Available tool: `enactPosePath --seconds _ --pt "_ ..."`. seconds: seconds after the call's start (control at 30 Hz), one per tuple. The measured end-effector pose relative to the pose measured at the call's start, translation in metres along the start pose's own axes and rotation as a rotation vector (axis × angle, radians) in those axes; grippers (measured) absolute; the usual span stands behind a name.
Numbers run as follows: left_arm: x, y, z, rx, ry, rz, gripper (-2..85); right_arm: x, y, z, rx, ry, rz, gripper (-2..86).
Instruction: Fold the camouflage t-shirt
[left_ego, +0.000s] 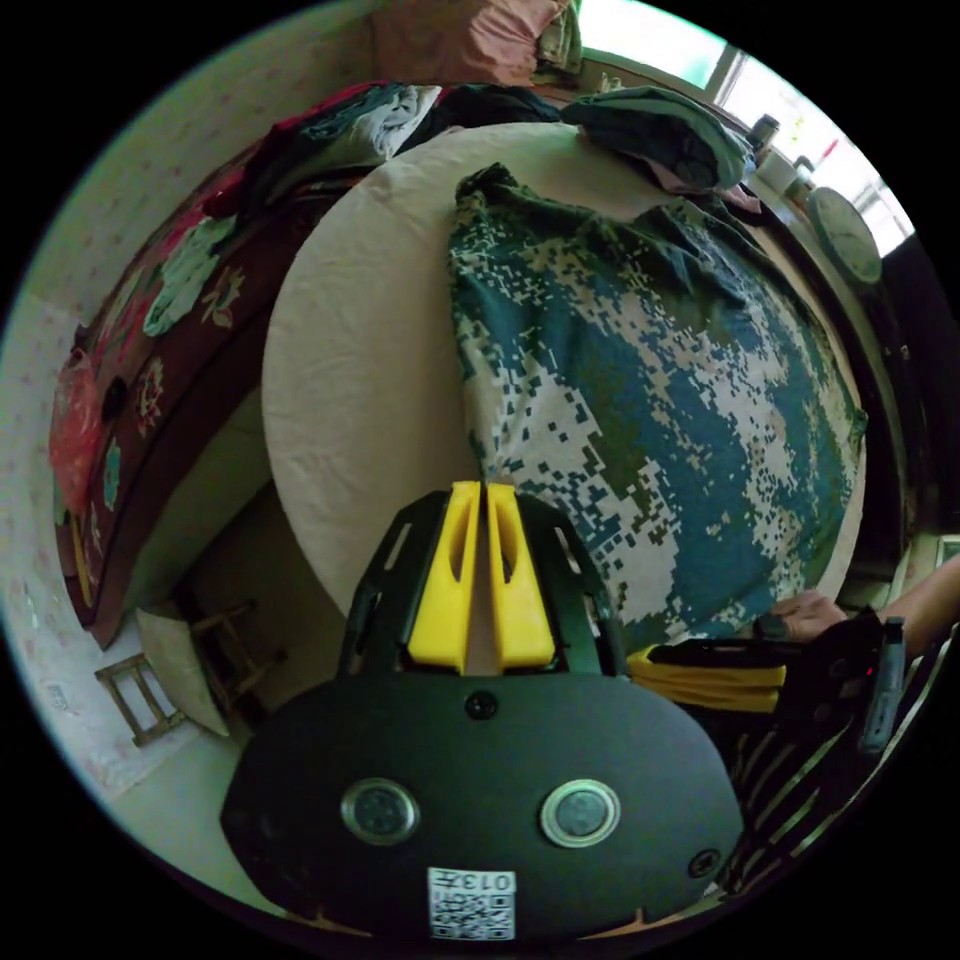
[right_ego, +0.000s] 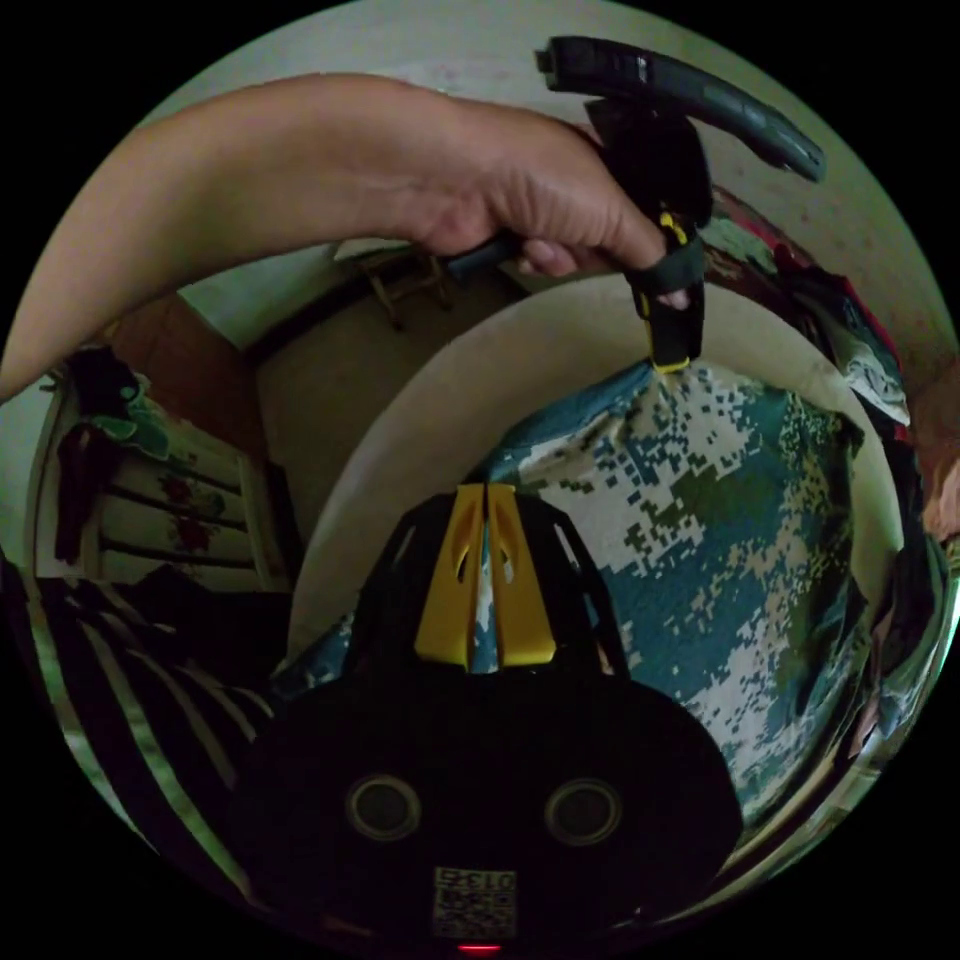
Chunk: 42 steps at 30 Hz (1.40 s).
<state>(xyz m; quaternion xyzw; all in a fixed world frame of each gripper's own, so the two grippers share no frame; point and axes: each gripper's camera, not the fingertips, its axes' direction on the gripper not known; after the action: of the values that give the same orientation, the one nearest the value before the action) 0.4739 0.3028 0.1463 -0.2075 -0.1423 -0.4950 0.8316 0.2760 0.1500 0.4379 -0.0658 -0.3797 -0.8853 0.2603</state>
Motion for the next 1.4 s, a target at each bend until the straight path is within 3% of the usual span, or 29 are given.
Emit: enactPosePath --seconds 0.17,0.37,0.47,0.63,0.83,1.03,1.23,1.4 --pt "0.0 0.006 0.03 -0.059 0.091 -0.081 3.2 -0.003 0.014 0.014 -0.057 0.005 -0.046 2.3" --pt "0.023 0.05 0.007 0.036 0.005 -0.07 7.8 0.019 0.103 -0.071 0.252 -0.02 0.069 6.4" --pt "0.057 0.078 -0.007 0.079 0.102 0.024 7.6 0.052 0.187 -0.096 0.244 0.072 0.29 6.6" --pt "0.175 0.115 -0.002 -0.023 0.188 0.395 8.4 0.118 0.388 -0.109 -0.077 0.373 0.809 6.2" --pt "0.263 0.144 0.016 -0.064 0.315 0.557 11.2 0.155 0.562 -0.135 -0.106 0.372 1.295 9.1" --pt "0.298 0.136 0.037 -0.129 0.283 0.606 12.4 0.171 0.613 -0.122 -0.114 0.306 1.304 9.3" --pt "0.291 0.111 0.057 -0.241 0.247 0.494 1.9 0.18 0.633 -0.113 -0.146 0.275 1.23 5.4" --pt "0.287 0.091 0.059 -0.31 0.299 0.546 0.1 0.191 0.64 -0.116 -0.163 0.299 1.192 2.5"
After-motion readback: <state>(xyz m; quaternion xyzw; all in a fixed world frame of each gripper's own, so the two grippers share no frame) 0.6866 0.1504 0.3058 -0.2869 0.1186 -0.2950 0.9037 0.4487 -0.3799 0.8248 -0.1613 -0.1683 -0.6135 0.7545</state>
